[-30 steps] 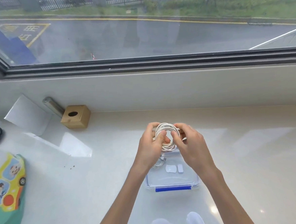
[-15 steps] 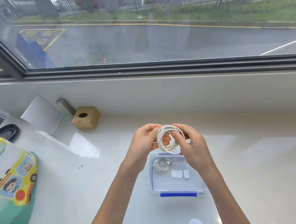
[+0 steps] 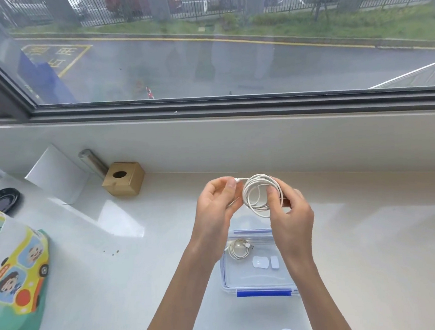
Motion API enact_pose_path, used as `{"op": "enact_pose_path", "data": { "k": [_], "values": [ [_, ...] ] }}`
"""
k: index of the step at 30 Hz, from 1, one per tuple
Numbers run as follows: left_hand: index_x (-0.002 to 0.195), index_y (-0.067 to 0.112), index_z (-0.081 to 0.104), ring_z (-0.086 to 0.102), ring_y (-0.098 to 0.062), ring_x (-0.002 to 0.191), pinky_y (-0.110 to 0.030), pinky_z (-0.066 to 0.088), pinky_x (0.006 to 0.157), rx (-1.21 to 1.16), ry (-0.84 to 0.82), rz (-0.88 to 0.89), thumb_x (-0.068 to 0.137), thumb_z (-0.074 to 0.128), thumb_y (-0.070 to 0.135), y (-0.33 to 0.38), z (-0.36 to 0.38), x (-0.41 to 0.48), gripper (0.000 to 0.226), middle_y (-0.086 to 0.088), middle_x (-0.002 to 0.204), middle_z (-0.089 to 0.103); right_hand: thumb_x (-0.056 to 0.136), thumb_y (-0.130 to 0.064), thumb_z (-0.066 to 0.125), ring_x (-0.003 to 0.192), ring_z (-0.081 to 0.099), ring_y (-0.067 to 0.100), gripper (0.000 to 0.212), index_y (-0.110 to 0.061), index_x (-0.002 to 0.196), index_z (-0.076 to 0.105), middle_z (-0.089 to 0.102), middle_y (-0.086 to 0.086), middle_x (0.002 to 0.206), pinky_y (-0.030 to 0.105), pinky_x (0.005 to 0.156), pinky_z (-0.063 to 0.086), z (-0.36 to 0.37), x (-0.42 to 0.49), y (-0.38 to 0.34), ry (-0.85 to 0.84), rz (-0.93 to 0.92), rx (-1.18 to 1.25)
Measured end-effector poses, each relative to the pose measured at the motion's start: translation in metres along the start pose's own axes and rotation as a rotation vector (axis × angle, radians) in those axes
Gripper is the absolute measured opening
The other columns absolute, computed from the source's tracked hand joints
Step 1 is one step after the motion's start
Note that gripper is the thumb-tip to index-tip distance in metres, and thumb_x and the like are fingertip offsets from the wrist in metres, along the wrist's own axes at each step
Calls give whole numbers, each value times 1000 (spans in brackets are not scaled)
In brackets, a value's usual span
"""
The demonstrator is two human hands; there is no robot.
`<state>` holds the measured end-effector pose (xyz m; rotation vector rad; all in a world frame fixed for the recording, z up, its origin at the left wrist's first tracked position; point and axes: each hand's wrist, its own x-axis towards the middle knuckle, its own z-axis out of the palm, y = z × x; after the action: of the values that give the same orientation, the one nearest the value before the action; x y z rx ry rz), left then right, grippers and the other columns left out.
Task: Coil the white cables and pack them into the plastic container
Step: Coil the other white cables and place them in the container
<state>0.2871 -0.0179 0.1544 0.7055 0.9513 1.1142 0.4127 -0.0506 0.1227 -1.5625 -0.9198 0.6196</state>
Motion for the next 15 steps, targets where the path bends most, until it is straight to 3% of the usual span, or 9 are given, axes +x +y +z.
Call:
{"op": "enact_pose_path", "data": {
  "k": [4,7,10,13,15],
  "values": [
    [129,15,47,65,-28,113,-44,52,99,4,-42,-64,90,68,23,-10,-2,-4,45,-18,126,65,98,-25,62,81,61,12,22,-30,116,74,72,-4,102,42,68,57,10,-4,-1,-26,100,142],
    [133,24,41,67,-31,110,-43,53,96,106,-94,-23,91,68,17,-14,-5,-5,50,-20,120,67,99,-23,61,74,58,17,21,-30,112,76,72,2,90,26,49,51,13,-6,1,-102,147,204],
    [138,28,35,71,-23,101,-36,53,94,297,-12,35,92,67,10,-13,-11,0,59,-12,111,70,98,-23,62,68,52,18,20,-34,107,77,63,-3,72,21,46,48,13,-6,2,-125,156,216],
    [138,28,36,71,-15,87,-33,56,88,630,54,26,91,68,18,-14,-14,2,58,2,103,66,98,-23,63,69,54,11,23,-41,106,75,68,-4,86,22,47,51,14,-8,2,-124,119,173],
    [123,27,50,70,-17,81,-42,56,84,837,63,86,90,67,21,-14,-16,3,37,6,95,66,98,-22,62,69,56,8,25,-43,106,73,69,0,94,29,50,57,16,-8,2,-135,79,110]
  ]
}}
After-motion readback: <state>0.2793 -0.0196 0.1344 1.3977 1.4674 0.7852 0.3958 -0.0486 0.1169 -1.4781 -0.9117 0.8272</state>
